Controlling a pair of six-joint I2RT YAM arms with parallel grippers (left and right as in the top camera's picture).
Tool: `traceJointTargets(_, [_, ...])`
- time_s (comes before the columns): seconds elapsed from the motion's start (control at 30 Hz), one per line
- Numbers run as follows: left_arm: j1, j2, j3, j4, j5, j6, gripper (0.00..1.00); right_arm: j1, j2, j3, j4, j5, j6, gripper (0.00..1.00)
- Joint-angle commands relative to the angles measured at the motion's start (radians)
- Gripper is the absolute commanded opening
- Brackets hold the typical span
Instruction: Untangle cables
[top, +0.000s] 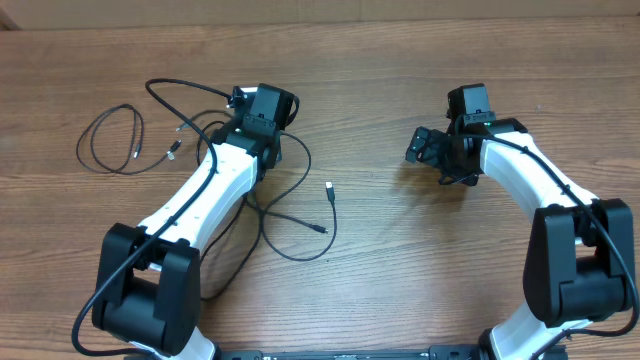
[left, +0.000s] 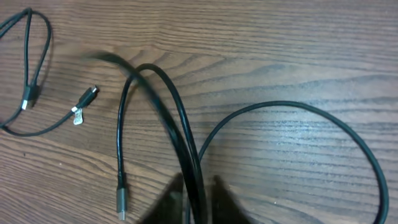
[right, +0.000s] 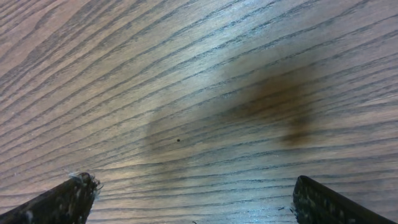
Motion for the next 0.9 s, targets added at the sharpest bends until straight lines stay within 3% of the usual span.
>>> traceJointTargets(0.0, [0.010, 0.010, 0.014, 0.004, 0.005, 0.010, 0.33, 0.000, 0.003, 0.008, 0.003, 0.002, 0.004, 1.00])
traceJointTargets(0.43, [0.010, 0.011, 0.002, -0.006, 0.088, 0.009, 0.52, 0.000, 0.003, 0.008, 0.003, 0.002, 0.004, 1.00])
traceJointTargets(0.87, [0.010, 0.140, -0.016, -0.029, 0.099, 0.009, 0.53, 0.000, 0.003, 0.008, 0.004, 0.002, 0.004, 1.00])
